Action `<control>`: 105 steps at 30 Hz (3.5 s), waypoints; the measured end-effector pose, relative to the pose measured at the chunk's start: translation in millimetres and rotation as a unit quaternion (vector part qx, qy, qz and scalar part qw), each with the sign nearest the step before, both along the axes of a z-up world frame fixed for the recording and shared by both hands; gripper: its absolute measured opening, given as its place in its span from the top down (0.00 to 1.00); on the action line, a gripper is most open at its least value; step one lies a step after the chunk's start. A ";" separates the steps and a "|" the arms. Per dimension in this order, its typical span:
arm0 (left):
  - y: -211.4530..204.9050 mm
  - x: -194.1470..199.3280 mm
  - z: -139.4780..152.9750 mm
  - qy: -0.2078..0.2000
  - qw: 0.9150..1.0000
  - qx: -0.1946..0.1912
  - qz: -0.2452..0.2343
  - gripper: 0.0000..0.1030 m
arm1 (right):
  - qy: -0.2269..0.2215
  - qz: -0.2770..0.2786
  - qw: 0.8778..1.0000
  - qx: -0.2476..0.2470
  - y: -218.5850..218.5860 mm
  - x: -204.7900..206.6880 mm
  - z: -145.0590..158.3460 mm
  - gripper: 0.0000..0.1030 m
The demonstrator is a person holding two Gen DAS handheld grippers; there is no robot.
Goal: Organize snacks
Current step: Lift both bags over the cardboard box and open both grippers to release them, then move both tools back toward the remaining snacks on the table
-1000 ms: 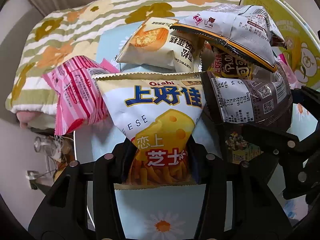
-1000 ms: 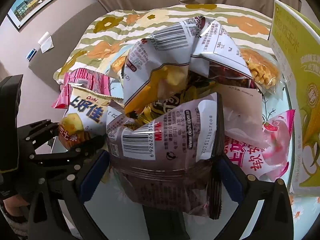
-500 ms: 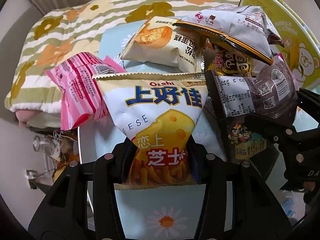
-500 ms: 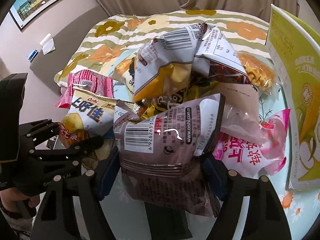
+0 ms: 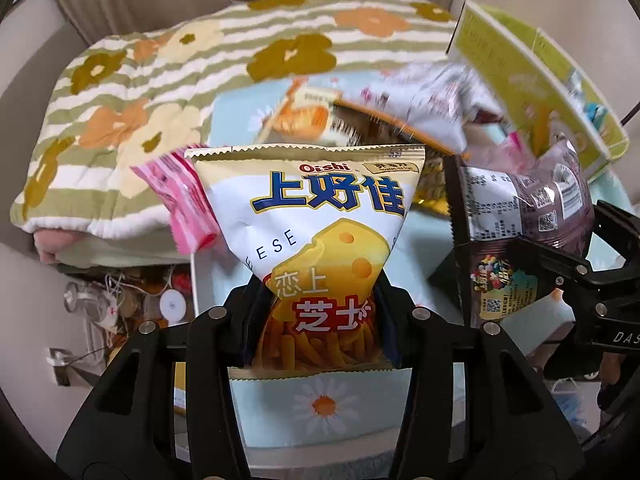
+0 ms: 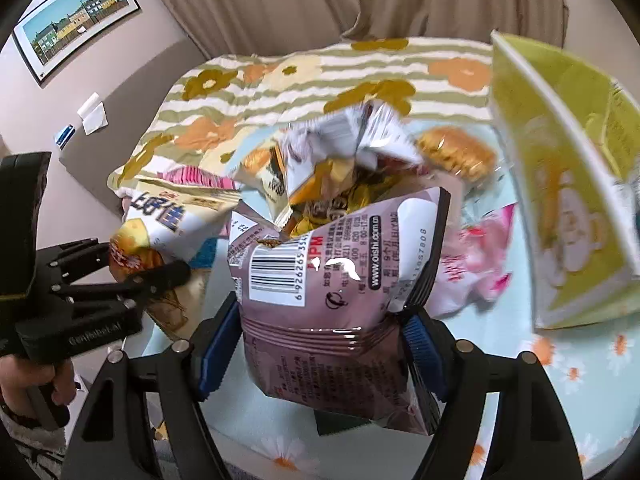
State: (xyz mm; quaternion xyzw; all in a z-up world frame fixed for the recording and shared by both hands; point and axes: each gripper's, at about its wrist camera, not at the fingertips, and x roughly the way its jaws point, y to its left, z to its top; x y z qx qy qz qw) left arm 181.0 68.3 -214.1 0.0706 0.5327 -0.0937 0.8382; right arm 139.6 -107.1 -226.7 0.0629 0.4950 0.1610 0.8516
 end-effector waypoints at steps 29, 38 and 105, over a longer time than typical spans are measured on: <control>-282.9 92.0 117.5 -0.100 0.992 -0.079 -0.025 0.58 | -0.078 -0.075 0.994 -0.017 -276.7 67.5 117.3 0.29; -350.2 157.6 91.5 -0.061 0.993 -0.067 -0.076 0.58 | -0.068 -0.116 0.991 -0.012 -321.3 101.5 110.0 0.29; -241.0 54.3 144.8 -0.121 0.992 0.000 0.043 0.00 | -0.124 -0.016 0.992 -0.017 -243.4 75.5 157.0 0.01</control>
